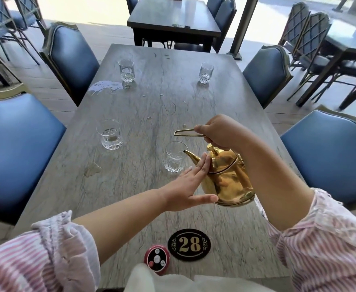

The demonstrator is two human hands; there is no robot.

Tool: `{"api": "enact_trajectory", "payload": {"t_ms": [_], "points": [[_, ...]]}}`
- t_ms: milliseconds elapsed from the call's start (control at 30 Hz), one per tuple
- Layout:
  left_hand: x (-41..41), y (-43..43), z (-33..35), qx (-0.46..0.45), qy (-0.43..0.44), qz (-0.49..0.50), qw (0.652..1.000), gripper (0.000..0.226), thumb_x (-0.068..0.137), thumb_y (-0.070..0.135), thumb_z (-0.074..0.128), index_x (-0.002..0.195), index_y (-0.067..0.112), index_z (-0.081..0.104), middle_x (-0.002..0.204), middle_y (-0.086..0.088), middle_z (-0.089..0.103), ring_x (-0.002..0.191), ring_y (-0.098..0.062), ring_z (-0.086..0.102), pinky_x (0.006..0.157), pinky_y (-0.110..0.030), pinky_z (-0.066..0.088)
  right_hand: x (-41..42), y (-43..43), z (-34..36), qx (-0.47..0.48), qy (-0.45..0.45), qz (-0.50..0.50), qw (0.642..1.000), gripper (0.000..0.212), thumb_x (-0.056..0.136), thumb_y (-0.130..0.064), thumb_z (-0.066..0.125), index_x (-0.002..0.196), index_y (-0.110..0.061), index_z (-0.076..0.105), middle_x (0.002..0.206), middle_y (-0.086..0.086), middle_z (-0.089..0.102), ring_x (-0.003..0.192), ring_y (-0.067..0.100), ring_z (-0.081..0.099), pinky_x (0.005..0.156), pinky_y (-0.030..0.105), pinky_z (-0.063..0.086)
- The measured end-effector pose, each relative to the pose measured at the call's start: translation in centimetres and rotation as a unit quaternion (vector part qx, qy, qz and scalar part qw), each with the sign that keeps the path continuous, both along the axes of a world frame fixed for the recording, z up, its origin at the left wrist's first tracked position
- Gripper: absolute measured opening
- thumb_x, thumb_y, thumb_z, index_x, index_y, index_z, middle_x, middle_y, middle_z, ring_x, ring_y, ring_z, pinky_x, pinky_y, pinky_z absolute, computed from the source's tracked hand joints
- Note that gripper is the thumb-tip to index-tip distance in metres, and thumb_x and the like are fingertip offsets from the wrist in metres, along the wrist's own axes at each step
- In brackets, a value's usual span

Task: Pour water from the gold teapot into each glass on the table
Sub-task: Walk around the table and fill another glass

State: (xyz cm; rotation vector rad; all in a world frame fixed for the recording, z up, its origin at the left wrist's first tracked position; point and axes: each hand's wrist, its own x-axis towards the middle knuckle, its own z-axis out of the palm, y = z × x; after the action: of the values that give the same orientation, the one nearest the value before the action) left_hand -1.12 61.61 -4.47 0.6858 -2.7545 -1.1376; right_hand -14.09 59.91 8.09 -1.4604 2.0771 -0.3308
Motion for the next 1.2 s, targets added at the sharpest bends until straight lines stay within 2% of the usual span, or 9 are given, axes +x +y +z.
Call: {"api": "enact_trajectory", "payload": {"t_ms": [133,200,300,400,533,767,1000,1100,1200], "points": [[0.1,0.0,-0.1,0.008,0.014,0.004,1.000,0.100,0.073,0.074,0.031,0.137,0.028,-0.030,0.149,0.007,-0.033,0.138,-0.003,-0.022,0.112,-0.024,-0.007,0.6,-0.3,0.3,0.006,0.026,0.010,1.000,0.049,0.095,-0.033,0.052,0.052,-0.009,0.050,0.046,0.001,0.044,0.031,0.012,0.037,0.041,0.023,0.031],[0.1,0.1,0.0,0.009,0.022,0.005,1.000,0.101,0.072,0.076,0.030,0.137,0.027,-0.029,0.150,0.004,-0.032,0.138,-0.002,-0.022,0.112,-0.023,-0.008,0.7,-0.5,0.3,0.004,0.036,0.013,0.999,0.050,0.094,-0.032,0.053,0.050,-0.010,0.049,0.034,-0.003,0.043,0.018,0.006,0.033,0.035,0.021,0.032],[0.2,0.0,0.1,0.009,0.026,0.005,1.000,0.102,0.071,0.078,0.028,0.139,0.025,-0.028,0.151,0.004,-0.032,0.139,-0.003,-0.023,0.113,-0.024,-0.008,0.8,-0.6,0.5,0.006,0.038,0.018,0.999,0.050,0.094,-0.030,0.052,0.049,-0.010,0.049,0.019,-0.007,0.035,0.014,0.005,0.031,0.024,0.012,0.025],[0.3,0.1,0.1,0.008,0.027,0.004,1.000,0.101,0.072,0.078,0.028,0.138,0.026,-0.028,0.150,0.004,-0.032,0.138,-0.002,-0.023,0.114,-0.024,-0.008,1.0,-0.5,0.6,0.008,0.041,0.024,0.999,0.050,0.095,-0.030,0.052,0.049,-0.009,0.049,0.018,-0.007,0.034,0.014,0.006,0.031,0.024,0.014,0.027],[0.4,0.3,0.2,0.006,0.022,0.003,1.000,0.099,0.072,0.076,0.028,0.136,0.027,-0.030,0.150,0.004,-0.032,0.137,-0.001,-0.023,0.113,-0.023,-0.008,1.2,-0.4,0.7,0.016,0.043,0.028,0.999,0.050,0.095,-0.032,0.052,0.050,-0.010,0.049,0.019,-0.006,0.035,0.014,0.005,0.031,0.039,0.024,0.032],[0.3,0.5,0.3,0.004,0.018,0.004,1.000,0.099,0.072,0.078,0.027,0.135,0.028,-0.031,0.150,0.003,-0.032,0.138,-0.004,-0.023,0.113,-0.024,-0.009,1.4,0.1,1.2,0.021,0.054,0.038,0.998,0.050,0.096,-0.033,0.051,0.051,-0.009,0.050,0.043,0.000,0.044,0.016,0.004,0.030,0.038,0.022,0.032],[0.3,0.6,0.3,0.001,0.016,0.003,1.000,0.099,0.071,0.080,0.025,0.134,0.030,-0.032,0.150,0.003,-0.032,0.137,-0.003,-0.025,0.111,-0.022,-0.011,1.9,0.5,1.6,0.034,0.072,0.047,0.996,0.050,0.097,-0.033,0.048,0.054,-0.010,0.049,0.050,0.001,0.045,0.039,0.014,0.037,0.040,0.022,0.033],[0.4,0.6,0.3,0.002,0.017,0.004,1.000,0.098,0.071,0.079,0.025,0.134,0.030,-0.032,0.150,0.003,-0.032,0.137,-0.003,-0.025,0.111,-0.021,-0.012,2.1,0.5,1.8,0.039,0.075,0.046,0.995,0.049,0.098,-0.033,0.048,0.055,-0.009,0.049,0.048,-0.001,0.046,0.038,0.012,0.038,0.033,0.017,0.032],[0.3,0.5,0.3,0.004,0.021,0.003,1.000,0.100,0.069,0.081,0.024,0.133,0.030,-0.033,0.149,0.003,-0.033,0.137,-0.003,-0.025,0.109,-0.018,-0.013,2.2,0.5,1.9,0.038,0.068,0.042,0.996,0.049,0.098,-0.031,0.048,0.055,-0.009,0.048,0.026,-0.006,0.043,0.022,0.006,0.038,0.028,0.013,0.031]]}}
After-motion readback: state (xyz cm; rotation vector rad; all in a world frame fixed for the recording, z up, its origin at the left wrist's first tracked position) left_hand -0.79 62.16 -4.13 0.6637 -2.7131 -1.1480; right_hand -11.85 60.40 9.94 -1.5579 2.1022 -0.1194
